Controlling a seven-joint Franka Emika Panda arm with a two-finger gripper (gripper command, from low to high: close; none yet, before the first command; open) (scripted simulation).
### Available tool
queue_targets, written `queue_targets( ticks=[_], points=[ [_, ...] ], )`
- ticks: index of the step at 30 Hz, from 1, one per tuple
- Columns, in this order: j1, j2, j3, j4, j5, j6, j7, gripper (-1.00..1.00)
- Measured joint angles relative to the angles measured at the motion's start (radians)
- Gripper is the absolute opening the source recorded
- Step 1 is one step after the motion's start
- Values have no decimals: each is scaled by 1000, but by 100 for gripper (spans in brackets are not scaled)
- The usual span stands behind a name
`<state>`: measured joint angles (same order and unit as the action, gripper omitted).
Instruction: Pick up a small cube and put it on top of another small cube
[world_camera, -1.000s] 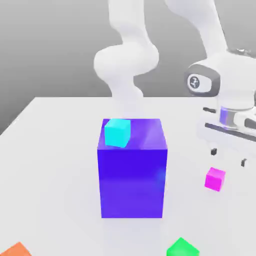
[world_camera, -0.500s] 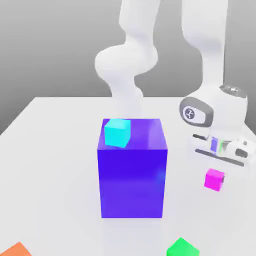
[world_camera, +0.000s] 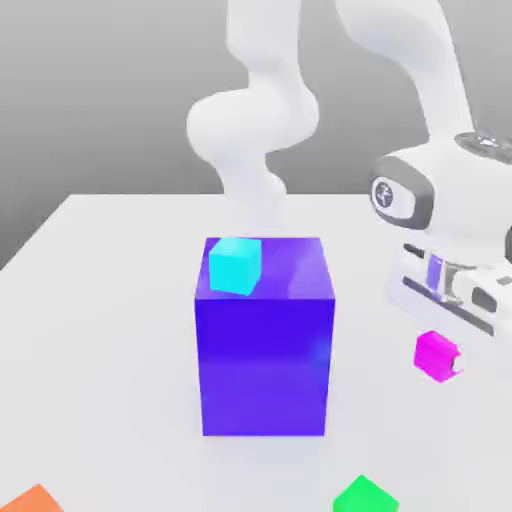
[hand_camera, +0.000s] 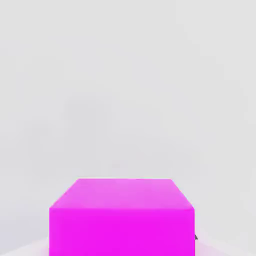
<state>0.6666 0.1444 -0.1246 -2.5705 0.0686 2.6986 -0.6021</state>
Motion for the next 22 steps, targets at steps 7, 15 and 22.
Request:
queue_targets(
  ticks=[7, 15, 22],
  points=[
    [-106, 103, -164, 239, 66, -138, 294, -100],
    [-157, 255, -136, 284, 153, -36, 280, 100],
    [-134, 162, -170, 278, 97, -117, 321, 100]
  ],
)
